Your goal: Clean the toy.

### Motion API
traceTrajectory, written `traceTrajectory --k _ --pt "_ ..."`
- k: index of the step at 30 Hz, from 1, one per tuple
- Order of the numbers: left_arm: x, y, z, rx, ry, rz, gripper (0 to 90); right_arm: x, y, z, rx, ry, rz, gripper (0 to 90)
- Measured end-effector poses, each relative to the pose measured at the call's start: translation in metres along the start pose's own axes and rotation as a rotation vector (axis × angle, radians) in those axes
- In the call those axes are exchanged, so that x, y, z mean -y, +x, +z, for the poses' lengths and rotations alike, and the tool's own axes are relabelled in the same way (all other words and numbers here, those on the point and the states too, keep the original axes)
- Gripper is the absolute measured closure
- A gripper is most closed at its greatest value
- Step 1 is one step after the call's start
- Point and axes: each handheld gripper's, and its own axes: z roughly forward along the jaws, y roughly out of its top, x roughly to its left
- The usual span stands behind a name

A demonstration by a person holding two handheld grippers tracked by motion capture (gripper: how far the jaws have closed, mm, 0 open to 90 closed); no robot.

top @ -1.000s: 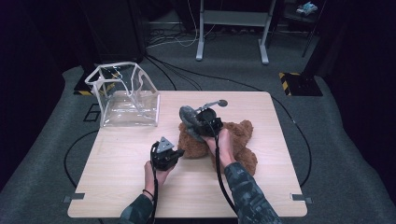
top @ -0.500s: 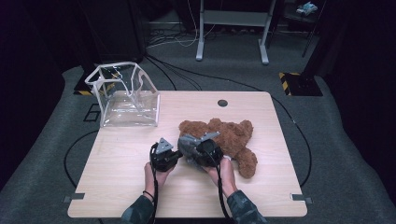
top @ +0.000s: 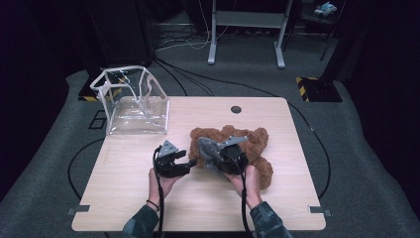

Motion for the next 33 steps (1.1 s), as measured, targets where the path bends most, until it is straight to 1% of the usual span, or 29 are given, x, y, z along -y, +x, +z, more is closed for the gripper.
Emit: traceTrajectory --k 1,2,3,5,7,8,9,10,11,12,13,14,15,16,17,18,19,20,21,22,23,24,26,27,28,30,31,32,33 --pt "-0.006 0.000 0.000 0.014 0.002 -0.002 33.2 -0.003 -0.004 -0.004 0.011 -0.011 -0.001 74.7" --pt "-0.013 0.000 0.001 0.008 0.012 0.013 28.2 -0.010 -0.013 -0.012 0.029 -0.034 0.009 74.7" --pt "-0.019 -0.002 0.004 -0.005 0.015 0.029 28.2 -0.010 -0.013 -0.012 0.029 -0.034 0.009 74.7" --pt "-0.033 -0.004 0.011 -0.001 0.028 0.053 23.8 -0.018 -0.022 -0.018 0.060 -0.040 0.018 74.6" --pt "-0.043 -0.006 0.020 -0.010 0.045 0.082 23.8 -0.027 -0.032 -0.021 0.085 -0.060 0.026 74.6" --pt "-0.049 -0.007 0.026 -0.012 0.050 0.097 28.0 -0.035 -0.040 -0.023 0.115 -0.059 0.035 74.6" --pt "-0.055 -0.009 0.032 -0.026 0.058 0.120 28.0 -0.035 -0.040 -0.023 0.115 -0.059 0.035 74.6" --pt "-0.061 -0.010 0.038 -0.035 0.071 0.137 32.3 -0.040 -0.044 -0.023 0.130 -0.056 0.036 74.5" --pt "-0.068 -0.012 0.046 -0.027 0.078 0.154 34.5 -0.044 -0.048 -0.023 0.140 -0.052 0.036 74.5" --pt "-0.071 -0.014 0.050 -0.033 0.091 0.160 38.3 -0.050 -0.052 -0.022 0.147 -0.047 0.043 74.4" --pt "-0.075 -0.015 0.055 -0.035 0.123 0.172 41.8 -0.053 -0.054 -0.020 0.154 -0.046 0.037 74.4" --pt "-0.075 -0.016 0.061 -0.037 0.135 0.178 44.3 -0.057 -0.056 -0.017 0.169 -0.033 0.031 74.3" --pt "-0.074 -0.018 0.064 -0.055 0.156 0.188 46.3 -0.061 -0.057 -0.014 0.175 -0.024 0.034 74.3" --pt "-0.071 -0.020 0.068 -0.066 0.158 0.179 49.0 -0.063 -0.059 -0.010 0.171 -0.021 0.038 74.2" --pt "-0.068 -0.019 0.069 -0.065 0.159 0.171 50.3 -0.066 -0.060 -0.006 0.176 -0.011 0.038 74.1" --pt "-0.066 -0.020 0.071 -0.071 0.156 0.158 51.5 -0.069 -0.063 0.005 0.182 0.007 0.030 74.1" --pt "-0.064 -0.019 0.072 -0.076 0.163 0.155 51.5 -0.069 -0.063 0.005 0.182 0.007 0.030 74.1" --pt "-0.061 -0.017 0.073 -0.069 0.167 0.135 51.5 -0.070 -0.064 0.011 0.188 0.028 0.030 74.1" --pt "-0.059 -0.016 0.073 -0.069 0.167 0.138 51.4 -0.069 -0.067 0.019 0.192 0.053 0.033 73.9" --pt "-0.057 -0.016 0.073 -0.074 0.164 0.132 51.4 -0.067 -0.070 0.023 0.184 0.065 0.052 74.0" --pt "-0.054 -0.016 0.074 -0.071 0.171 0.139 51.4 -0.065 -0.072 0.025 0.182 0.071 0.061 74.0" --pt "-0.053 -0.016 0.075 -0.067 0.175 0.145 51.5 -0.061 -0.074 0.030 0.192 0.094 0.070 74.2" --pt "-0.049 -0.017 0.077 -0.070 0.176 0.142 51.5 -0.058 -0.074 0.032 0.192 0.103 0.072 74.2" --pt "-0.048 -0.017 0.077 -0.065 0.175 0.129 51.5 -0.056 -0.076 0.033 0.191 0.094 0.063 74.3" --pt "-0.047 -0.017 0.077 -0.064 0.184 0.134 51.5 -0.055 -0.075 0.032 0.192 0.103 0.072 74.4" --pt "-0.046 -0.019 0.077 -0.068 0.193 0.159 51.5 -0.053 -0.076 0.030 0.212 0.105 0.046 74.5" --pt "-0.045 -0.019 0.077 -0.067 0.188 0.150 51.5 -0.053 -0.076 0.028 0.219 0.113 0.044 74.5" --pt "-0.043 -0.020 0.078 -0.067 0.184 0.151 51.5 -0.052 -0.077 0.026 0.229 0.115 0.030 74.6" --pt "-0.042 -0.019 0.078 -0.067 0.185 0.156 51.5 -0.050 -0.080 0.024 0.240 0.116 0.030 74.6"
